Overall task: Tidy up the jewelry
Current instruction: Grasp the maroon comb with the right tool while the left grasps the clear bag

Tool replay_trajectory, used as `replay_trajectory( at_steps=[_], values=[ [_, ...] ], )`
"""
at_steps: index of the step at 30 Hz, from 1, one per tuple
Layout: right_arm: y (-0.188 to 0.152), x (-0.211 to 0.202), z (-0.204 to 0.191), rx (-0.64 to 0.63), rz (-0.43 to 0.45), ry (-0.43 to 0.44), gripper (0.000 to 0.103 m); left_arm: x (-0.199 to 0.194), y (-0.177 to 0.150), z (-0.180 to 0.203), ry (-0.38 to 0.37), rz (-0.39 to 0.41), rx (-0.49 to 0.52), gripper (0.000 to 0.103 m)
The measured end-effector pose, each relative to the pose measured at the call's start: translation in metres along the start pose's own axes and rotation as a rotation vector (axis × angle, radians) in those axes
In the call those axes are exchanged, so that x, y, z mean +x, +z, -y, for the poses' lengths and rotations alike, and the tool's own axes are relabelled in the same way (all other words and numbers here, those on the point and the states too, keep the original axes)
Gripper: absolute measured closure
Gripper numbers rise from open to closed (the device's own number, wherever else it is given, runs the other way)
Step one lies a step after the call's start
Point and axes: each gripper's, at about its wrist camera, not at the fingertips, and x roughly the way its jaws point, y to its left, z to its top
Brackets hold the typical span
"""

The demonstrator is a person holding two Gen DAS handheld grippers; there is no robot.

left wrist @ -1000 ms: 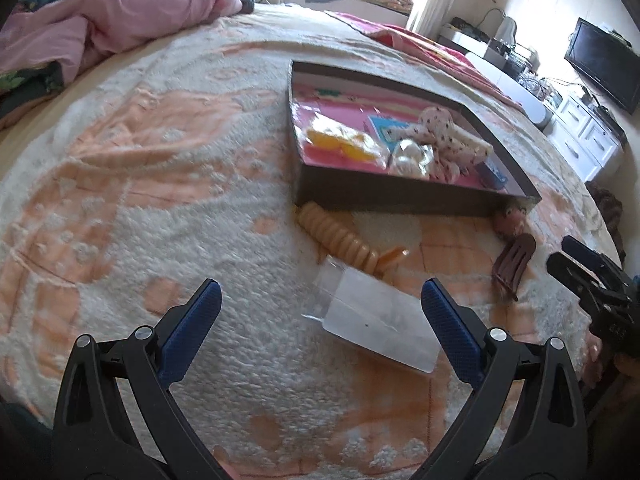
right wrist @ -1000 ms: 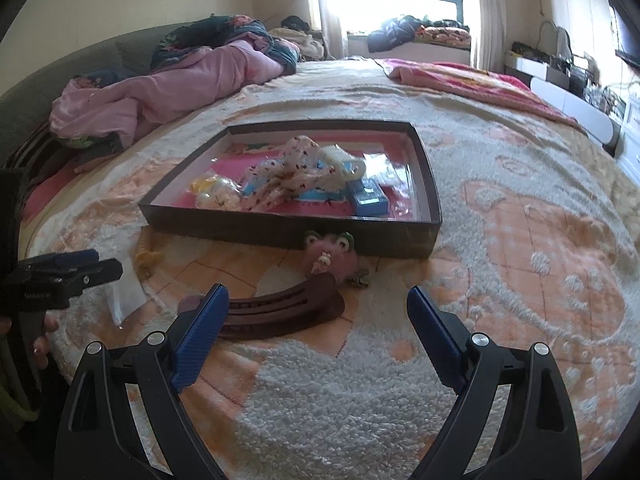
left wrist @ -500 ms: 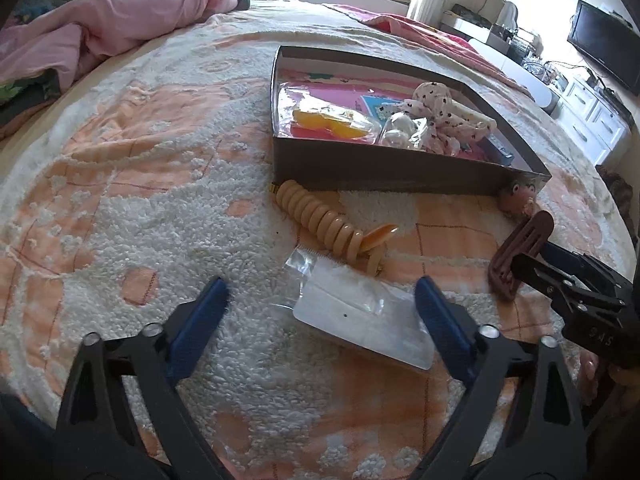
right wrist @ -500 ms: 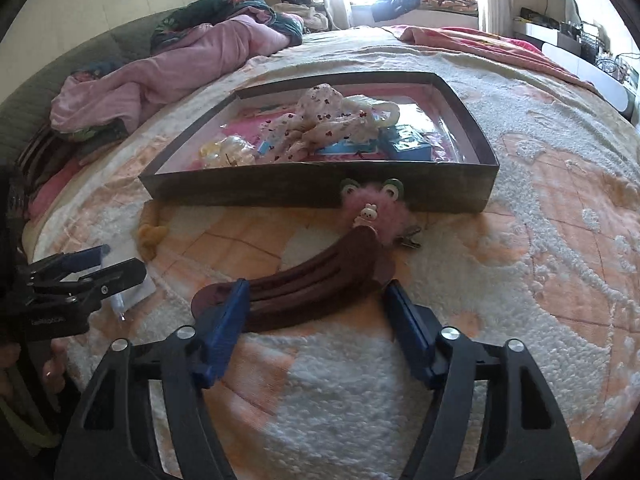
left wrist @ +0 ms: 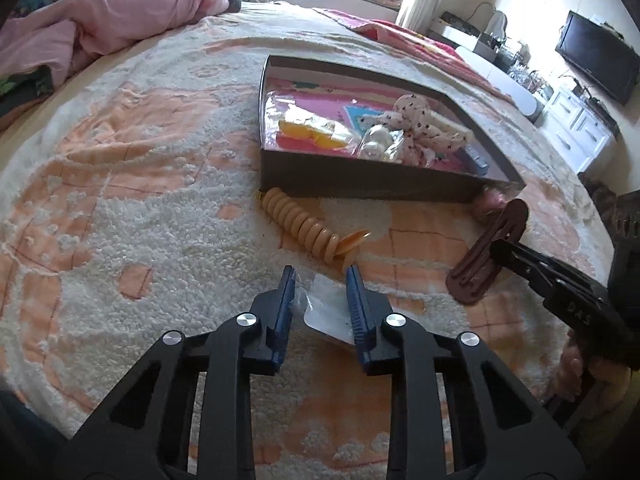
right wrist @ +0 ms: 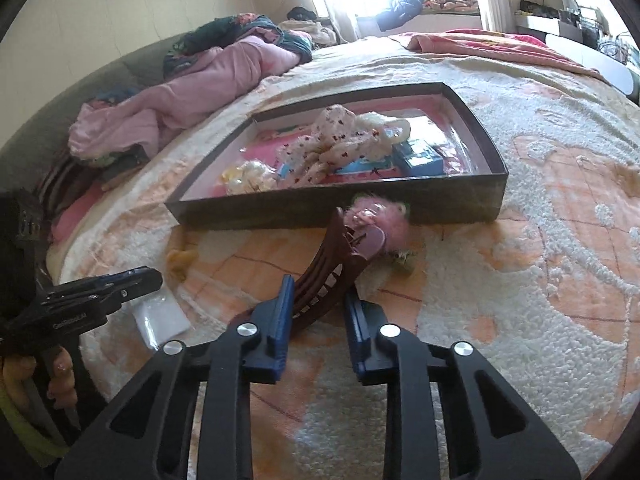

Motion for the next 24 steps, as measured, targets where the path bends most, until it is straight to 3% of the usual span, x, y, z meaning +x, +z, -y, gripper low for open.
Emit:
replay_trajectory(
  at_steps=[11, 24],
  values=[
    [0.007, -0.016, -0.003, -0.007, 0.046, 0.045, 0.09, -0.021, 0.005, 0.023, -0.067, 0.081, 0.06, 0.095],
    [0.018, -0.036, 0.011, -0.003, 0.106, -0.011, 0.092, -0.029, 0.022, 0.052, -0.104, 0.137, 0.117, 0.096]
  ],
)
